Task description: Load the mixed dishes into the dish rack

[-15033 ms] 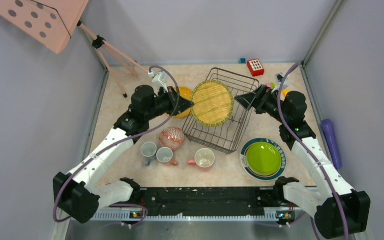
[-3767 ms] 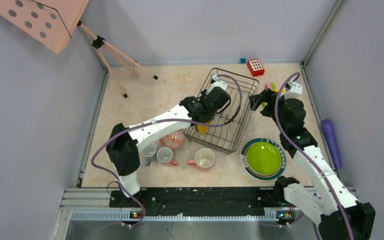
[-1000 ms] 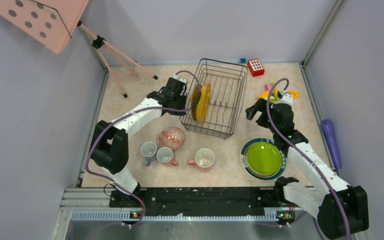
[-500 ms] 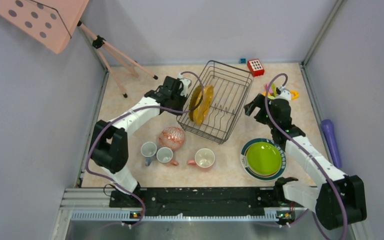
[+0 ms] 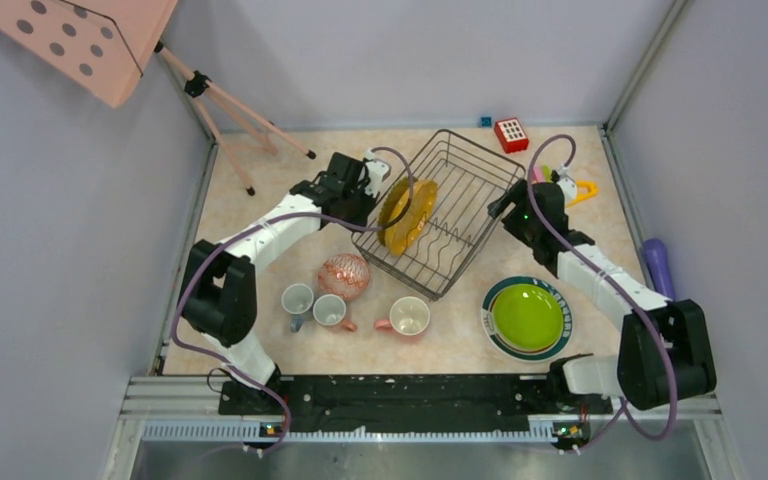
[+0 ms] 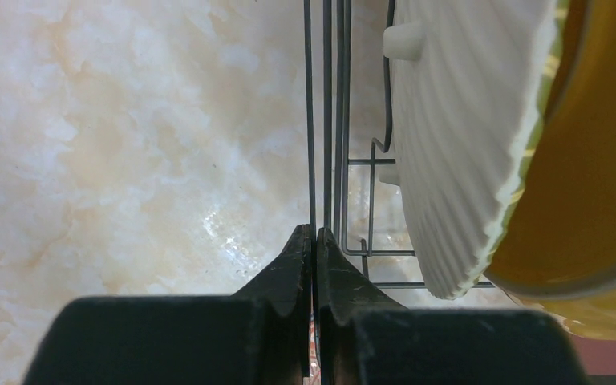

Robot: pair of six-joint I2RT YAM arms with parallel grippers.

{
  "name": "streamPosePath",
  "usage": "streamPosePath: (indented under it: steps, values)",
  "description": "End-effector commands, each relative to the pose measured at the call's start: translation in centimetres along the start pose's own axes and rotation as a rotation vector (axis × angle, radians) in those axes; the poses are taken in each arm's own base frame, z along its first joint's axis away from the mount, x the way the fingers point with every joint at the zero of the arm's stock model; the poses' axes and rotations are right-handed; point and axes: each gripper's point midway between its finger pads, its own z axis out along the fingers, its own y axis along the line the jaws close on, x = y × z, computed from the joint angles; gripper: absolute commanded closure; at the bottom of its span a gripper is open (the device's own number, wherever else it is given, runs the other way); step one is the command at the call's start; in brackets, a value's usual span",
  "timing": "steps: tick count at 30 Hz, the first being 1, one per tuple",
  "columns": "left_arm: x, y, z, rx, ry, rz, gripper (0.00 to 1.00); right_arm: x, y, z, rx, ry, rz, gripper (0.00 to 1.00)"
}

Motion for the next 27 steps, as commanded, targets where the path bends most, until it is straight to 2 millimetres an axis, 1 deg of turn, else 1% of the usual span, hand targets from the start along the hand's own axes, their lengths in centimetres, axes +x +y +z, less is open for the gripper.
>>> streamPosePath:
  steps: [1,4,7,8,11,13,16,17,18,19,20,24,27]
  values:
    - [-3.6,0.7,0.1,-0.023,-0.133,0.127,1.00,-2.1,1.0,-0.9,-0.025,-0.077,0.076,0.25]
    - [-4.5,1.2,0.9,-0.042,-0.179,0.177,1.00,-2.5,0.9,-1.8,-0.037,-0.102,0.071,0.24]
    - [-5.5,1.3,1.3,-0.043,-0.202,0.207,1.00,-3.1,0.8,-2.8,-0.045,-0.127,0.055,0.17]
    - [-5.8,1.4,1.4,-0.047,-0.207,0.207,0.97,-3.2,0.7,-3.2,-0.040,-0.135,0.048,0.14]
    - [-6.5,1.9,1.4,-0.072,-0.203,0.192,0.83,-3.3,0.2,-4.1,-0.031,-0.144,0.026,0.02]
    - [-6.6,2.1,1.2,-0.079,-0.192,0.168,0.76,-3.5,-0.1,-4.8,-0.026,-0.155,0.014,0.01]
    - [-7.1,2.2,0.3,-0.099,-0.223,0.118,0.65,-4.0,-0.2,-5.8,-0.031,-0.181,0.003,0.01]
    - [-7.7,2.1,-0.5,-0.100,-0.258,0.108,0.60,-4.1,-0.2,-6.0,-0.035,-0.190,0.000,0.01]
    - [-7.8,2.1,-0.9,-0.103,-0.276,0.095,0.54,-4.2,-0.2,-6.3,-0.039,-0.195,-0.003,0.01]
    - [-7.7,2.0,-1.4,-0.101,-0.291,0.084,0.44,-4.3,-0.3,-6.5,-0.041,-0.201,-0.009,0.01]
    - [-7.9,1.8,-1.9,-0.100,-0.310,0.077,0.38,-4.4,-0.2,-6.6,-0.044,-0.204,-0.011,0.01]
    - [-8.3,1.4,-4.2,-0.093,-0.359,0.027,0.37,-4.4,-0.3,-7.0,-0.045,-0.202,-0.022,0.01]
    - [-8.3,2.1,-6.3,-0.147,-0.387,-0.100,0.37,-4.3,-0.3,-7.2,-0.050,-0.203,-0.027,0.01]
